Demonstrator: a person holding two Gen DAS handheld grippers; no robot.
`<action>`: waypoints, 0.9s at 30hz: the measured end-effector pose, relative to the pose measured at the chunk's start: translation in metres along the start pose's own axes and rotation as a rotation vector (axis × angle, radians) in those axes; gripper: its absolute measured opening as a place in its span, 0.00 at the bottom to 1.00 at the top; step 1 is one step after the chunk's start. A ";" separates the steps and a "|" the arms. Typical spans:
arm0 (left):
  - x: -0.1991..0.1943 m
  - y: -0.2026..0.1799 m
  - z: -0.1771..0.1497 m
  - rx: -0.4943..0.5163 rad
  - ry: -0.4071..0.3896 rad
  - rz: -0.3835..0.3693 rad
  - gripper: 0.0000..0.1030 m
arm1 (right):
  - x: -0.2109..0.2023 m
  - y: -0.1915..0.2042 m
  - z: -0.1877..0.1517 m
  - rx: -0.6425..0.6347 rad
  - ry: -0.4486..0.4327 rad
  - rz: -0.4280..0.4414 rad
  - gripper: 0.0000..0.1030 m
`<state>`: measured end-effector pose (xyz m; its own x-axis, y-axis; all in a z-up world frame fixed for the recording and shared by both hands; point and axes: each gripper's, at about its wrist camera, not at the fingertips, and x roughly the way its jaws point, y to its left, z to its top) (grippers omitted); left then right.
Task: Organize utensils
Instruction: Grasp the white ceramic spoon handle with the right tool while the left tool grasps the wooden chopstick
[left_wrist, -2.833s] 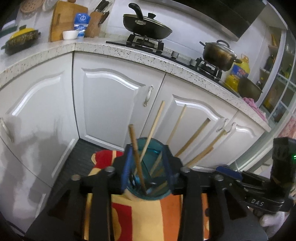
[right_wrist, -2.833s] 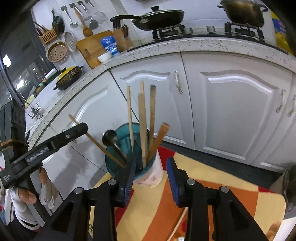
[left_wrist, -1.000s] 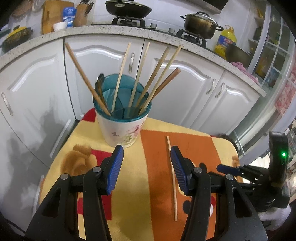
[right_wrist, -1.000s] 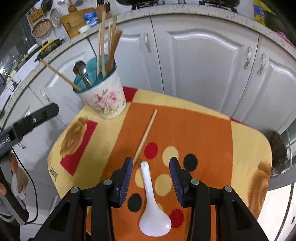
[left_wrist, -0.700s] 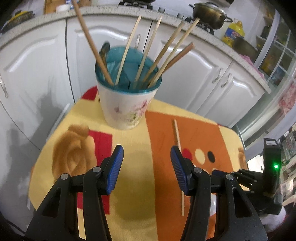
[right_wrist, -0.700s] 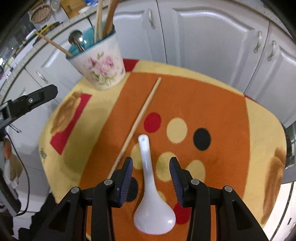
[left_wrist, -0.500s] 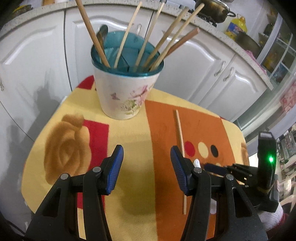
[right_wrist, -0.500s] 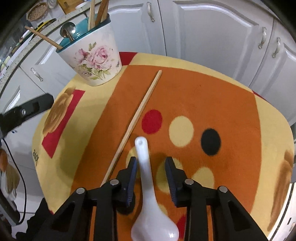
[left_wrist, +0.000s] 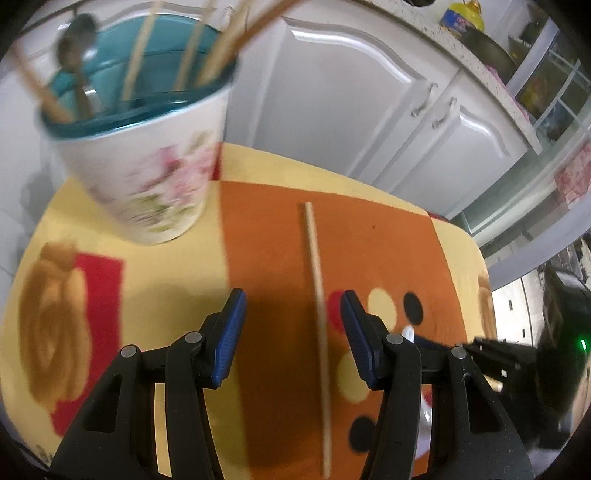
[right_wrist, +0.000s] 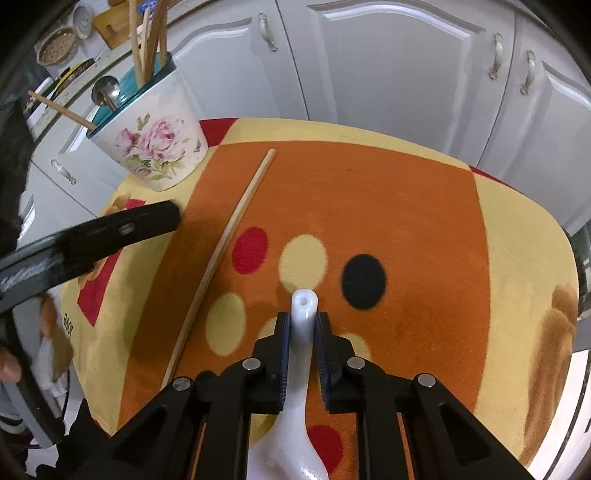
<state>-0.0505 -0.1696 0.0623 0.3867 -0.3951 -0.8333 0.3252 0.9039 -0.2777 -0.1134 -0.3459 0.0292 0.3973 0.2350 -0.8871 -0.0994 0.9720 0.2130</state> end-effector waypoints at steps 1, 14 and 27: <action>0.007 -0.004 0.003 0.009 0.010 0.003 0.51 | 0.000 -0.001 0.000 0.005 0.001 0.007 0.13; 0.062 -0.021 0.035 0.087 0.071 0.075 0.51 | 0.004 -0.006 0.007 0.011 0.009 0.030 0.13; 0.061 -0.023 0.028 0.165 0.064 0.069 0.33 | -0.002 -0.007 0.003 0.011 -0.017 0.024 0.13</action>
<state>-0.0102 -0.2189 0.0308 0.3589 -0.3171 -0.8778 0.4386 0.8875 -0.1412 -0.1109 -0.3531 0.0312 0.4106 0.2585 -0.8744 -0.0993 0.9660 0.2389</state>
